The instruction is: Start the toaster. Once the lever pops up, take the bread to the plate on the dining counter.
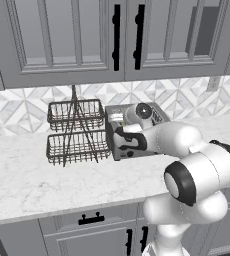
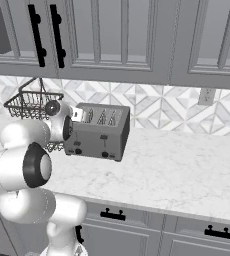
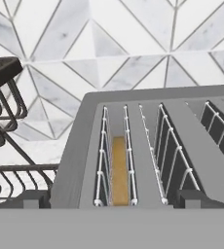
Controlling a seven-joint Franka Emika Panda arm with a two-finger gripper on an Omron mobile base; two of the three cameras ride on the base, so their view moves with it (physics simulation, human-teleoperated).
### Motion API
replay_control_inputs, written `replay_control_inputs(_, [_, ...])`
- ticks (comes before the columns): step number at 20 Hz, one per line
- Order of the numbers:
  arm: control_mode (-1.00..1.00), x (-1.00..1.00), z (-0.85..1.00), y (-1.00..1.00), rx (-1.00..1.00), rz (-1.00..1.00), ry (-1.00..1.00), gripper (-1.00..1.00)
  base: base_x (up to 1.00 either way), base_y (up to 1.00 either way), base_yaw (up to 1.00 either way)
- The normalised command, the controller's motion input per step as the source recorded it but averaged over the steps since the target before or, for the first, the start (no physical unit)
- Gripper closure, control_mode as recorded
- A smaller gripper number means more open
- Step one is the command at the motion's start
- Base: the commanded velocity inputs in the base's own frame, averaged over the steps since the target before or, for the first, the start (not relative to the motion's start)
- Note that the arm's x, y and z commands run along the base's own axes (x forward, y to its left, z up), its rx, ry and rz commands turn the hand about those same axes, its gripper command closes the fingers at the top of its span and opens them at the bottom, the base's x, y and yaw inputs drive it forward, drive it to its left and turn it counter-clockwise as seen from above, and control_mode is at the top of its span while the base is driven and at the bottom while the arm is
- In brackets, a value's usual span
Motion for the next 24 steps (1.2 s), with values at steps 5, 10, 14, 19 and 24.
replay_control_inputs(5, [-1.00, 0.00, 0.00, -0.07, 0.00, 0.00, 0.00, -1.00, 0.00, 0.00, 0.00])
replay_control_inputs(10, [-1.00, 0.00, 0.00, -0.16, 0.00, 0.00, 0.00, -1.00, 0.00, 0.00, 0.00])
replay_control_inputs(14, [-1.00, 0.00, 0.00, -0.09, 0.00, 0.00, 0.00, -1.00, 0.00, 0.00, 0.00])
replay_control_inputs(19, [-1.00, 0.00, 0.00, -0.01, 0.00, 0.00, 0.00, -1.00, 0.00, 0.00, 0.00])
replay_control_inputs(24, [-1.00, 0.00, 0.00, 0.00, 0.00, 0.00, 0.00, -1.00, 0.00, 0.00, 0.00])
